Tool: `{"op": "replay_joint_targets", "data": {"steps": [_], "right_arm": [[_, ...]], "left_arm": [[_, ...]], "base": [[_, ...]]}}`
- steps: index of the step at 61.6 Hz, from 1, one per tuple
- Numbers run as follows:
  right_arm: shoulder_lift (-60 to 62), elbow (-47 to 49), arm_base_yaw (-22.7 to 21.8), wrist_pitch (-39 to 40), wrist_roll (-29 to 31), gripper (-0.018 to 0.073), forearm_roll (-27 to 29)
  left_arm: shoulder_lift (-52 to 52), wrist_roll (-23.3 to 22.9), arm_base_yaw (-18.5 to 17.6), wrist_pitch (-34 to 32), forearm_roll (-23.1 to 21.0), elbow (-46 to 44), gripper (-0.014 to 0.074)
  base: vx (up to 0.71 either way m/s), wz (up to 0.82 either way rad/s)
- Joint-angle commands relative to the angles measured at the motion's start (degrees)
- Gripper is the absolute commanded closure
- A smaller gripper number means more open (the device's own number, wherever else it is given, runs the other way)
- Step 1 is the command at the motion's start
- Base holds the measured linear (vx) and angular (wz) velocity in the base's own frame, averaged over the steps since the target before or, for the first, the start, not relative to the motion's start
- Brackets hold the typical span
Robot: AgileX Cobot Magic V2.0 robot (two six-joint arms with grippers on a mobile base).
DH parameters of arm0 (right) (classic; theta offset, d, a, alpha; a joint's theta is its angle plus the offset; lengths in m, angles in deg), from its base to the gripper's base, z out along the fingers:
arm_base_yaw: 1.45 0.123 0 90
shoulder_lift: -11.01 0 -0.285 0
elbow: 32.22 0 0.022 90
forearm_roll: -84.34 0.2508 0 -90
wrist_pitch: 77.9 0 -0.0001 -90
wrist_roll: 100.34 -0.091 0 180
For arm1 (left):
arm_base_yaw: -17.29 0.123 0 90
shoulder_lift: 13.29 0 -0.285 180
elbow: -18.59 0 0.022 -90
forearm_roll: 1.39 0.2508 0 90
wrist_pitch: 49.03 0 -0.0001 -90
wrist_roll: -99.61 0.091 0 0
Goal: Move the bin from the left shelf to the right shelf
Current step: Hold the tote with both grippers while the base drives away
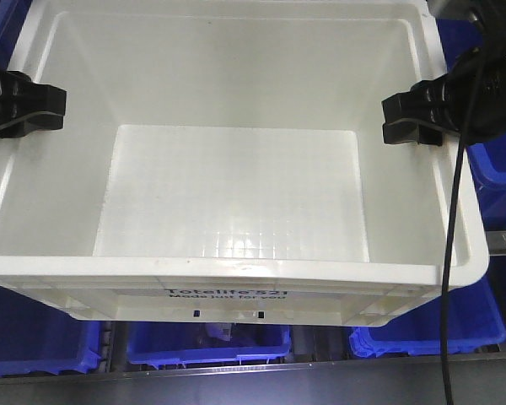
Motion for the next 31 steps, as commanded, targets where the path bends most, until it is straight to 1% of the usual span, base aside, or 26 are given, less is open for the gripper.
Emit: {"op": "replay_joint_targets", "data": {"steps": [1,31], "right_arm": [[1.96,2.06,-0.4,4.3,1.12,0.0564,-1.64],[1.96,2.06,-0.4,4.24,1.12,0.0564,-1.64]], "left_arm": [[2.5,2.93,-0.33,-6.06,-1.45,-1.97,0.0604],[2.5,2.93,-0.33,-6.06,-1.45,-1.97,0.0604]], "base": [[-0.18,-0.12],[-0.18,-0.17]]}}
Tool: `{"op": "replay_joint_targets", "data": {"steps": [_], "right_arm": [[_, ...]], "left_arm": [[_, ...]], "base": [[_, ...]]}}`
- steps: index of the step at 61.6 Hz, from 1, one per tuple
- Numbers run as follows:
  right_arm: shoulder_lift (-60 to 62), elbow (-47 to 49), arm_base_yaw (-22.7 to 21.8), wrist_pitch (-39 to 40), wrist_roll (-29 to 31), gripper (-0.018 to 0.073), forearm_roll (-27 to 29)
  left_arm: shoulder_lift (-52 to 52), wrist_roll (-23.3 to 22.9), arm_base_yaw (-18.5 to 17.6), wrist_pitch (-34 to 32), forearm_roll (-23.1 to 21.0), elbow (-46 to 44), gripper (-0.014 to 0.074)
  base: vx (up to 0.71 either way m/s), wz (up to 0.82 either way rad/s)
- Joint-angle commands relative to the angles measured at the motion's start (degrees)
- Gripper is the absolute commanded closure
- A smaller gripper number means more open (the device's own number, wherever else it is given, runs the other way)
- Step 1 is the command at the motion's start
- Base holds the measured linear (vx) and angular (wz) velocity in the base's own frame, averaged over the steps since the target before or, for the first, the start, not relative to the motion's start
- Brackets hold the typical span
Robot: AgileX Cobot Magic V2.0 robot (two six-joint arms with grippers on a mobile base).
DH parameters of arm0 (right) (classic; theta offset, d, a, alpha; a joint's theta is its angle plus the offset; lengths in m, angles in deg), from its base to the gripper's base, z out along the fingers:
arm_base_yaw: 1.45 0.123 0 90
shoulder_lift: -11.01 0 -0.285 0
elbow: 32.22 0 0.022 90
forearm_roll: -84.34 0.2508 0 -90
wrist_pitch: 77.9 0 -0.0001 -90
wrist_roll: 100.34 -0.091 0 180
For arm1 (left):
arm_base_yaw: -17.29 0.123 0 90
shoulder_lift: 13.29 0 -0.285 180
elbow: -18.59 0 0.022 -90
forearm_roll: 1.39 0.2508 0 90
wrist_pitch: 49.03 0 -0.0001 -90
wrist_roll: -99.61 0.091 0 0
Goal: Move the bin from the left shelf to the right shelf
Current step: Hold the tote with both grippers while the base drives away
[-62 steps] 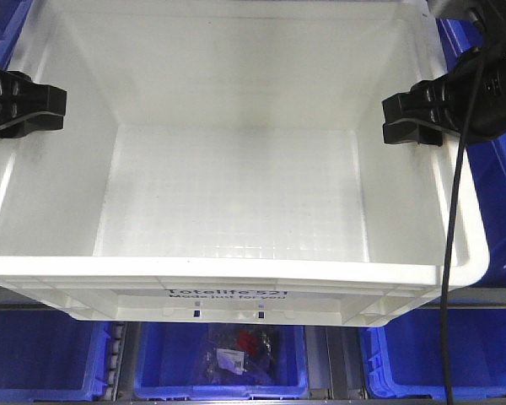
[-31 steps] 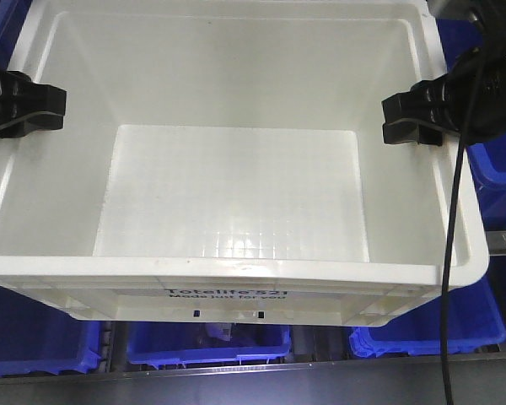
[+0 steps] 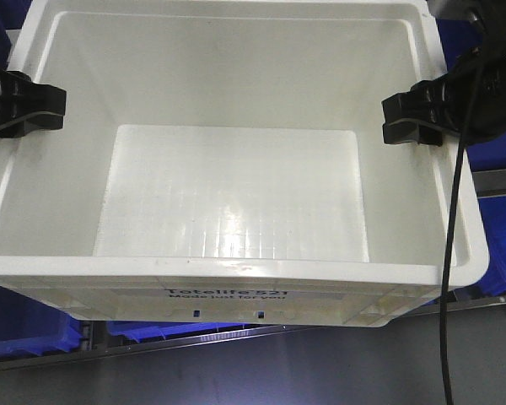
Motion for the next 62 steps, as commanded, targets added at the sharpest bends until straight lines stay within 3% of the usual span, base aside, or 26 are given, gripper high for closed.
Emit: {"op": "replay_joint_targets", "data": {"steps": [1,62], "right_arm": [[1.96,2.06,-0.4,4.3,1.12,0.0564,-1.64],[1.96,2.06,-0.4,4.3,1.12,0.0564,-1.76]], "left_arm": [[2.5,2.93,-0.33,-6.06,-1.45,-1.97,0.0604],[2.5,2.93,-0.33,-6.06,-1.45,-1.97,0.0604]], "base": [[-0.17,-0.22],[-0.09,-0.37]]}}
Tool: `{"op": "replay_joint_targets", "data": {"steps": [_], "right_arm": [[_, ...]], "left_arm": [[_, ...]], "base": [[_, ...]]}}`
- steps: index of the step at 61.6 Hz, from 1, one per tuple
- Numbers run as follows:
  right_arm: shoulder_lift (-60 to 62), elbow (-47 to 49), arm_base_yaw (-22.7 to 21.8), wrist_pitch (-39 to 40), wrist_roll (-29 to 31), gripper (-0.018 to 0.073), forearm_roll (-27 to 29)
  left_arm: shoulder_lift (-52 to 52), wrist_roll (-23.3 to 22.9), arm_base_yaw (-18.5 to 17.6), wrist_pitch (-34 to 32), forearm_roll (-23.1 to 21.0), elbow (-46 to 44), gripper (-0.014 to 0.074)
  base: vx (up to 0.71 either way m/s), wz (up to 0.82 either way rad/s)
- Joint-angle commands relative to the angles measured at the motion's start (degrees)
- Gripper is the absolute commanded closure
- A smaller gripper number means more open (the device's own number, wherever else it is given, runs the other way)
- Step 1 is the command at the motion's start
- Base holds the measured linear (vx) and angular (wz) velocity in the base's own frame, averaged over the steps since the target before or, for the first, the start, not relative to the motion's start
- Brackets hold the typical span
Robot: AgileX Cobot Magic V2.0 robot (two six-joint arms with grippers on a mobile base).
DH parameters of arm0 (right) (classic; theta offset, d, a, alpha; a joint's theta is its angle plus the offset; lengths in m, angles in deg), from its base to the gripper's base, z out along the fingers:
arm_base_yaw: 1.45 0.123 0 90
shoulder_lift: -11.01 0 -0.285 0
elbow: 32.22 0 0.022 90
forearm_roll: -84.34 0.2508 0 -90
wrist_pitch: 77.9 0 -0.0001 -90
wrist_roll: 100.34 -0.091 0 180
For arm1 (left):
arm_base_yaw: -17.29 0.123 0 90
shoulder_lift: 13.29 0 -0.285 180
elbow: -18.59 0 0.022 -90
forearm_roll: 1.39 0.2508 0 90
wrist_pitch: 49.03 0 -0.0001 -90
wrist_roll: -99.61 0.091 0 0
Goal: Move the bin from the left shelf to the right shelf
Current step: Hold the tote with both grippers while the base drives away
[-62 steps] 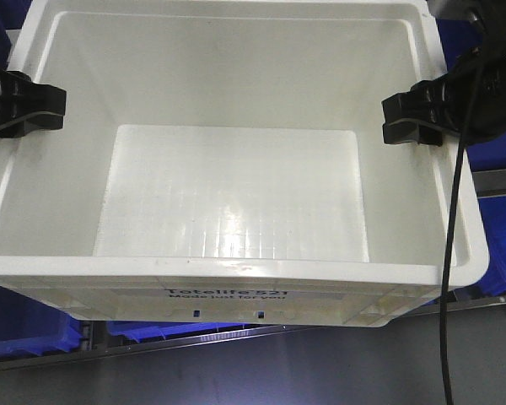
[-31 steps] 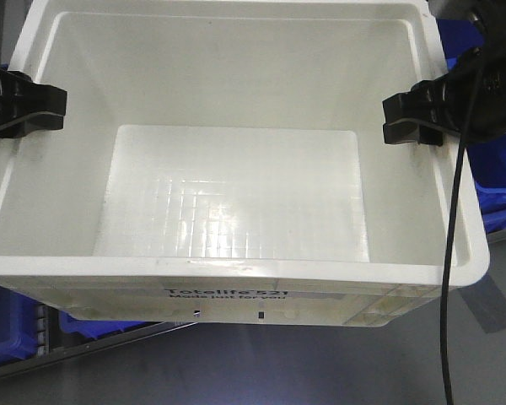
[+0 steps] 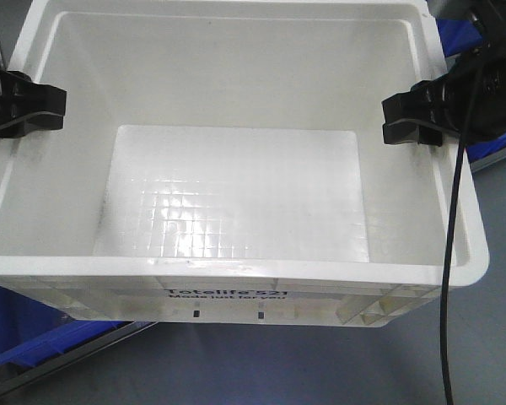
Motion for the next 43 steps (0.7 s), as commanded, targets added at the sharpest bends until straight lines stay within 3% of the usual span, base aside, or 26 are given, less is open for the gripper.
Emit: {"op": "replay_joint_targets", "data": {"steps": [1,43], "right_arm": [[1.96,2.06,-0.4,4.3,1.12,0.0564,-1.76],[1.96,2.06,-0.4,4.25,1.12,0.0564,-1.75]], "left_arm": [[2.5,2.88,-0.33,-6.06,-1.41,-1.97,0.0604],[2.5,2.88,-0.33,-6.06,-1.41,-1.97,0.0604]], "base": [[-0.02,-0.47],[0.03,-0.4]]}}
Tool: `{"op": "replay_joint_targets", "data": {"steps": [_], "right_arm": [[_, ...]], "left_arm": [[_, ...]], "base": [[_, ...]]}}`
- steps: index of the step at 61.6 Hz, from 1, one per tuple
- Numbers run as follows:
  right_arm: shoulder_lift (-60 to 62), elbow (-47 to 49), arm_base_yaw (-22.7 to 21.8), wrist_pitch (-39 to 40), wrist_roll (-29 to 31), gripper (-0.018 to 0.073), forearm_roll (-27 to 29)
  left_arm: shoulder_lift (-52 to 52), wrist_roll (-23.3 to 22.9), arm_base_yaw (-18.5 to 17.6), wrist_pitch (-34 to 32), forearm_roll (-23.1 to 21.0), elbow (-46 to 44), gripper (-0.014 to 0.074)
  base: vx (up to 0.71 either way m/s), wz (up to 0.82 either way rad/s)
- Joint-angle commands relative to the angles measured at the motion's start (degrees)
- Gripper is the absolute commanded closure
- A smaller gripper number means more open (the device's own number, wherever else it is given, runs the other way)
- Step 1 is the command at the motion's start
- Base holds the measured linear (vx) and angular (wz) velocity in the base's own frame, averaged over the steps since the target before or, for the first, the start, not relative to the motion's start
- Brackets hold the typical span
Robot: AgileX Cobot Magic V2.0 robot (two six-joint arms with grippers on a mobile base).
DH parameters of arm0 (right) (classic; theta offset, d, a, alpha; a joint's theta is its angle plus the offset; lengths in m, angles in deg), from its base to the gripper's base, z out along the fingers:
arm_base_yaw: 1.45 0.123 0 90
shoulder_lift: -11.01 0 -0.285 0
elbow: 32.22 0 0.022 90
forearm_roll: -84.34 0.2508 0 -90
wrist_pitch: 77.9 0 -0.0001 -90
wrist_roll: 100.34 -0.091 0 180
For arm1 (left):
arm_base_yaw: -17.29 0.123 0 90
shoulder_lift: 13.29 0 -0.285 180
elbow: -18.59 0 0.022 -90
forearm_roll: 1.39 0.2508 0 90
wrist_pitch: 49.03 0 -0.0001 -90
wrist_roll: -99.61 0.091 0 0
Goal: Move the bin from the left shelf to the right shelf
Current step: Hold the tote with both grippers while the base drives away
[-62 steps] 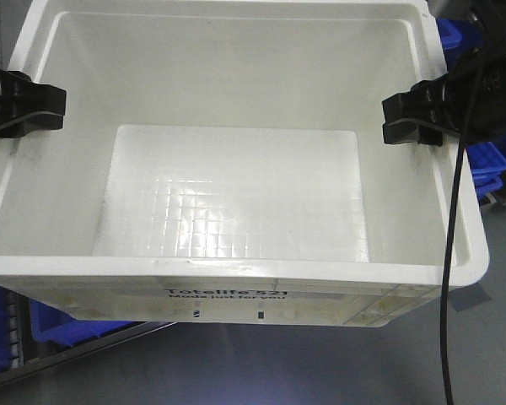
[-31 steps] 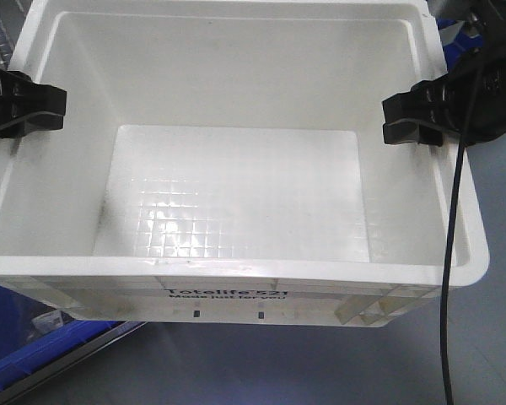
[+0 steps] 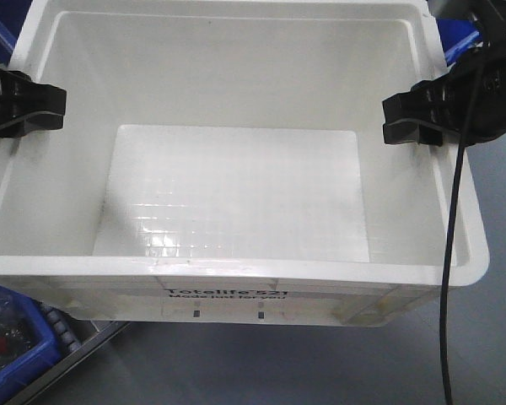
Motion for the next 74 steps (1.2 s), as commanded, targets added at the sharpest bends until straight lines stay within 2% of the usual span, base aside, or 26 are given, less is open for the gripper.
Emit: {"op": "replay_joint_targets", "data": {"steps": [1,74], "right_arm": [[1.96,2.06,-0.4,4.25,1.12,0.0564,-1.69],[1.96,2.06,-0.4,4.25,1.12,0.0564,-1.69]], "left_arm": [[2.5,2.88,-0.33,-5.99,-1.34,-1.97,0.0604],[2.5,2.88,-0.33,-5.99,-1.34,-1.97,0.0604]], "base": [[0.07,-0.34],[0.12,-0.39]]}}
